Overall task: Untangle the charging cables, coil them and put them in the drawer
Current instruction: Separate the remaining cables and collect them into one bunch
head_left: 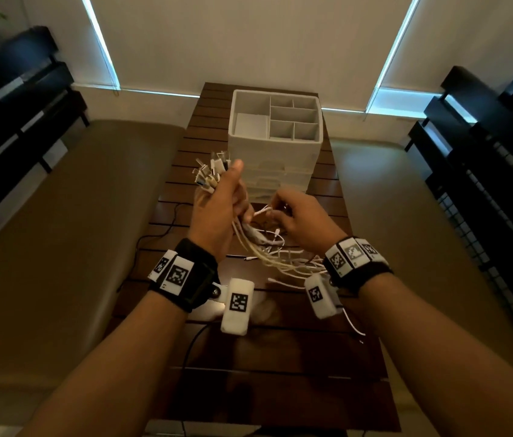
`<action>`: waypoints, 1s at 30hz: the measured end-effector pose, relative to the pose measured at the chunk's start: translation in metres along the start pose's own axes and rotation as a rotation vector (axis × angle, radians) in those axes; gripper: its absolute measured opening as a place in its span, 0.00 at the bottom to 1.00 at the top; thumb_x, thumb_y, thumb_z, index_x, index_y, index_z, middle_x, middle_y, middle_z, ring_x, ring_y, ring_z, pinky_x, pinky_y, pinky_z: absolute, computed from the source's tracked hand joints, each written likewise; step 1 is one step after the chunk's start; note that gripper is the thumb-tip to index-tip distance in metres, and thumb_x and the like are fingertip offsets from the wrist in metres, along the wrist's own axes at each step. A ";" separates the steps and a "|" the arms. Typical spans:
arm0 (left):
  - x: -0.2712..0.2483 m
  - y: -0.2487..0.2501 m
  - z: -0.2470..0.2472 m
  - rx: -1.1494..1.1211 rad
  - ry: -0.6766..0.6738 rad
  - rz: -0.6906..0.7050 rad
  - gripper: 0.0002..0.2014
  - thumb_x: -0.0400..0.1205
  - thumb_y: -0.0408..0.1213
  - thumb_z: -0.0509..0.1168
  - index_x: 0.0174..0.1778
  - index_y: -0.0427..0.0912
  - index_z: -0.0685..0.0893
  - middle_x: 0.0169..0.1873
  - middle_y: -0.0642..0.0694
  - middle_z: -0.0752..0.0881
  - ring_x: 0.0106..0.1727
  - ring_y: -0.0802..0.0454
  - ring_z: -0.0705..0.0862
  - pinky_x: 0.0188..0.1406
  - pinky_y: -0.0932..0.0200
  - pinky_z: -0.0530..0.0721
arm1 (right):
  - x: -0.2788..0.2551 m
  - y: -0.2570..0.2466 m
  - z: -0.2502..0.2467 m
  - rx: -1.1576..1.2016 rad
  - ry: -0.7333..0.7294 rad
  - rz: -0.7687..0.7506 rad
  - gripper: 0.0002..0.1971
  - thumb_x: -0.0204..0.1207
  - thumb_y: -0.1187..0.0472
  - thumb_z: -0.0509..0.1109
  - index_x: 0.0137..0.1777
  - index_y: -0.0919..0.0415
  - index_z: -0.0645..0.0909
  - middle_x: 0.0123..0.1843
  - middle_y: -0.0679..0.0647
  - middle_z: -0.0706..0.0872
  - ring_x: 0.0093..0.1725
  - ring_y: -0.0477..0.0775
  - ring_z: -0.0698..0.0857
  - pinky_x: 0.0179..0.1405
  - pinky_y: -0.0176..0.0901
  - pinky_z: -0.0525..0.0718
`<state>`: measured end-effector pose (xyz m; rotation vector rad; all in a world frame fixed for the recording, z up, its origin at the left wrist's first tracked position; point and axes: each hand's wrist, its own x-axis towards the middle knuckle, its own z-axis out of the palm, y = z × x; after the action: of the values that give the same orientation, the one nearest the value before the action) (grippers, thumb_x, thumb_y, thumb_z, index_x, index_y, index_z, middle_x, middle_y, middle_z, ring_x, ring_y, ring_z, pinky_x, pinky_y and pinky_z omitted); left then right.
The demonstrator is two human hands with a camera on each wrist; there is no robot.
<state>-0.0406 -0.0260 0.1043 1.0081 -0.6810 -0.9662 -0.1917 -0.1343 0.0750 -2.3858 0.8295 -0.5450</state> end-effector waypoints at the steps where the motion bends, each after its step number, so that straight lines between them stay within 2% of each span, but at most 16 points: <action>1: -0.002 -0.002 -0.001 0.021 0.000 0.012 0.21 0.91 0.45 0.65 0.32 0.48 0.70 0.25 0.49 0.64 0.23 0.54 0.63 0.22 0.58 0.66 | 0.006 0.000 -0.002 -0.016 -0.005 -0.026 0.05 0.81 0.66 0.74 0.51 0.58 0.81 0.47 0.48 0.82 0.45 0.48 0.80 0.45 0.41 0.75; 3: -0.004 -0.007 -0.006 0.049 0.010 -0.005 0.21 0.91 0.42 0.65 0.32 0.50 0.68 0.24 0.50 0.60 0.21 0.56 0.58 0.19 0.62 0.58 | 0.019 -0.003 -0.008 -0.071 0.018 -0.100 0.07 0.80 0.66 0.74 0.51 0.55 0.80 0.49 0.50 0.82 0.46 0.51 0.79 0.46 0.44 0.78; 5: -0.006 -0.010 -0.012 0.032 0.031 -0.042 0.22 0.90 0.43 0.65 0.31 0.51 0.65 0.23 0.52 0.60 0.20 0.56 0.57 0.18 0.64 0.57 | 0.030 -0.009 -0.016 -0.189 0.052 -0.129 0.06 0.82 0.60 0.73 0.51 0.52 0.77 0.48 0.49 0.80 0.46 0.53 0.78 0.46 0.48 0.78; 8: -0.011 -0.011 -0.023 0.043 0.039 -0.104 0.24 0.90 0.41 0.65 0.29 0.52 0.63 0.22 0.52 0.59 0.19 0.56 0.56 0.19 0.64 0.55 | 0.039 -0.007 -0.038 -0.139 0.142 -0.019 0.05 0.87 0.60 0.67 0.51 0.55 0.74 0.42 0.53 0.84 0.39 0.56 0.82 0.39 0.52 0.81; 10: -0.018 -0.015 -0.031 0.067 0.054 -0.139 0.24 0.91 0.40 0.65 0.29 0.53 0.64 0.23 0.52 0.59 0.19 0.56 0.56 0.18 0.64 0.56 | 0.043 0.001 -0.059 -0.025 0.185 0.035 0.04 0.89 0.58 0.66 0.53 0.55 0.75 0.41 0.52 0.87 0.38 0.50 0.88 0.35 0.41 0.84; 12: -0.023 -0.022 -0.038 0.092 0.081 -0.163 0.24 0.90 0.40 0.66 0.29 0.53 0.65 0.23 0.51 0.59 0.20 0.56 0.56 0.20 0.63 0.55 | 0.044 0.000 -0.074 0.043 0.174 0.030 0.04 0.88 0.56 0.68 0.52 0.54 0.79 0.39 0.46 0.87 0.35 0.37 0.86 0.34 0.27 0.79; 14: -0.025 -0.029 -0.039 0.119 0.122 -0.186 0.24 0.89 0.40 0.68 0.28 0.53 0.66 0.23 0.51 0.60 0.21 0.55 0.56 0.24 0.59 0.53 | 0.047 -0.007 -0.082 0.047 0.217 -0.010 0.07 0.88 0.55 0.69 0.50 0.56 0.84 0.37 0.46 0.87 0.33 0.34 0.84 0.35 0.23 0.77; 15: -0.026 -0.032 -0.039 0.137 0.143 -0.195 0.25 0.88 0.40 0.69 0.26 0.53 0.68 0.22 0.51 0.61 0.21 0.54 0.57 0.25 0.59 0.53 | 0.051 -0.009 -0.083 0.080 0.281 -0.026 0.11 0.89 0.55 0.68 0.49 0.59 0.86 0.36 0.48 0.87 0.34 0.35 0.84 0.37 0.25 0.78; 17: -0.028 -0.035 -0.037 0.159 0.190 -0.205 0.26 0.87 0.40 0.70 0.23 0.53 0.70 0.21 0.53 0.63 0.20 0.55 0.57 0.24 0.61 0.54 | 0.056 -0.012 -0.085 0.175 0.365 -0.032 0.15 0.90 0.54 0.65 0.49 0.62 0.89 0.37 0.53 0.89 0.36 0.42 0.87 0.41 0.36 0.84; 19: -0.030 -0.036 -0.038 0.160 0.210 -0.205 0.26 0.88 0.40 0.70 0.23 0.53 0.70 0.20 0.53 0.64 0.19 0.56 0.58 0.22 0.62 0.55 | 0.059 -0.010 -0.085 0.105 0.246 0.019 0.16 0.91 0.53 0.63 0.53 0.59 0.90 0.37 0.51 0.89 0.37 0.44 0.88 0.42 0.35 0.84; 22: -0.029 -0.033 -0.042 0.131 0.208 -0.191 0.25 0.88 0.41 0.69 0.26 0.53 0.68 0.21 0.52 0.63 0.20 0.55 0.58 0.21 0.64 0.56 | 0.051 0.005 -0.080 -0.192 -0.076 0.145 0.12 0.91 0.56 0.63 0.58 0.57 0.89 0.41 0.46 0.88 0.38 0.45 0.85 0.38 0.34 0.77; 24: -0.029 -0.030 -0.046 0.096 0.203 -0.176 0.24 0.89 0.42 0.68 0.28 0.52 0.67 0.21 0.52 0.62 0.19 0.56 0.58 0.20 0.65 0.57 | 0.042 0.027 -0.073 -0.427 -0.185 0.249 0.10 0.89 0.59 0.66 0.60 0.59 0.89 0.50 0.52 0.88 0.47 0.53 0.86 0.46 0.42 0.81; 26: -0.028 -0.029 -0.049 0.055 0.193 -0.159 0.24 0.90 0.43 0.67 0.29 0.52 0.66 0.20 0.53 0.62 0.18 0.57 0.58 0.19 0.66 0.57 | 0.028 0.049 -0.062 -0.585 -0.320 0.397 0.13 0.89 0.58 0.67 0.63 0.65 0.88 0.55 0.59 0.89 0.52 0.59 0.86 0.58 0.52 0.86; 28: -0.028 -0.029 -0.048 0.026 0.194 -0.148 0.25 0.90 0.45 0.67 0.28 0.51 0.64 0.18 0.53 0.62 0.17 0.57 0.58 0.19 0.67 0.56 | 0.012 0.058 -0.047 -0.675 -0.494 0.508 0.14 0.88 0.59 0.68 0.65 0.67 0.86 0.58 0.63 0.89 0.51 0.61 0.85 0.56 0.51 0.85; 30: -0.027 -0.028 -0.046 0.015 0.200 -0.146 0.27 0.90 0.47 0.67 0.27 0.50 0.63 0.18 0.52 0.62 0.16 0.57 0.59 0.17 0.66 0.57 | 0.003 0.055 -0.034 -0.689 -0.587 0.517 0.15 0.86 0.59 0.70 0.68 0.65 0.84 0.63 0.63 0.89 0.58 0.64 0.87 0.53 0.50 0.84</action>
<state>-0.0232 0.0097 0.0586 1.1626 -0.4539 -0.9719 -0.2321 -0.1847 0.0676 -2.5107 1.4225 0.7240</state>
